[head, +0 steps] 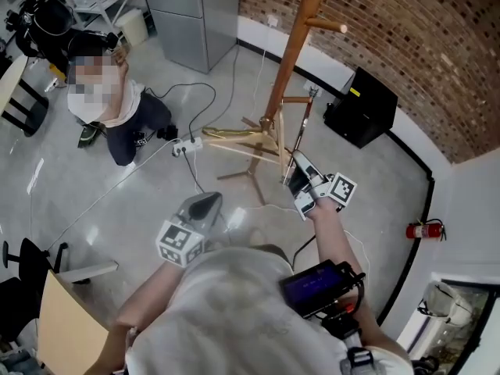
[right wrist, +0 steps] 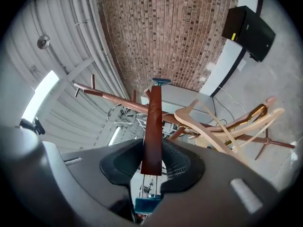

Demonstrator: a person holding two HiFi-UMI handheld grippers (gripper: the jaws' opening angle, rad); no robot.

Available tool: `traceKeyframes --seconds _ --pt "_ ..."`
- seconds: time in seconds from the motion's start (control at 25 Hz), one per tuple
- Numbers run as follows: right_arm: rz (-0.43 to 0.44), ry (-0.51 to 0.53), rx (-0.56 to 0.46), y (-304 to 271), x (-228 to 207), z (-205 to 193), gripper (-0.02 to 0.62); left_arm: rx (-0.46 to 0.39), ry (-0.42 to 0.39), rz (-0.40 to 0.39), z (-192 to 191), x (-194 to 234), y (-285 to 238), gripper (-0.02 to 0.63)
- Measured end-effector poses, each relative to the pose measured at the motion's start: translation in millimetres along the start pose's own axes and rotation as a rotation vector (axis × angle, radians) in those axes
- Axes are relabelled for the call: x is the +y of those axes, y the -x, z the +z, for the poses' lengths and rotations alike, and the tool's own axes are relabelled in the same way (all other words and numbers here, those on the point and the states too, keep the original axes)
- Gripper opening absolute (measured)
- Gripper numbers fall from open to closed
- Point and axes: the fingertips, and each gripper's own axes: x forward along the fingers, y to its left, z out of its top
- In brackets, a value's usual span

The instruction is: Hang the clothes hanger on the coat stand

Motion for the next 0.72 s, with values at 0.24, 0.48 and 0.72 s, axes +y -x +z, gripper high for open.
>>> traceKeyframes --seconds 0.24,0.48,0.72 --pt "-0.022 -0.055 0.031 -26 -22 24 0.140 0.010 0.006 0.044 6 -2 -25 0.002" --pt "-0.058 -0.100 0.088 -57 -39 33 0.138 0.010 0.020 0.105 16 5 -39 0.002" --pt "-0.111 -0.138 0.159 -66 -64 34 0.140 0.016 0.031 0.160 13 10 -45 0.002"
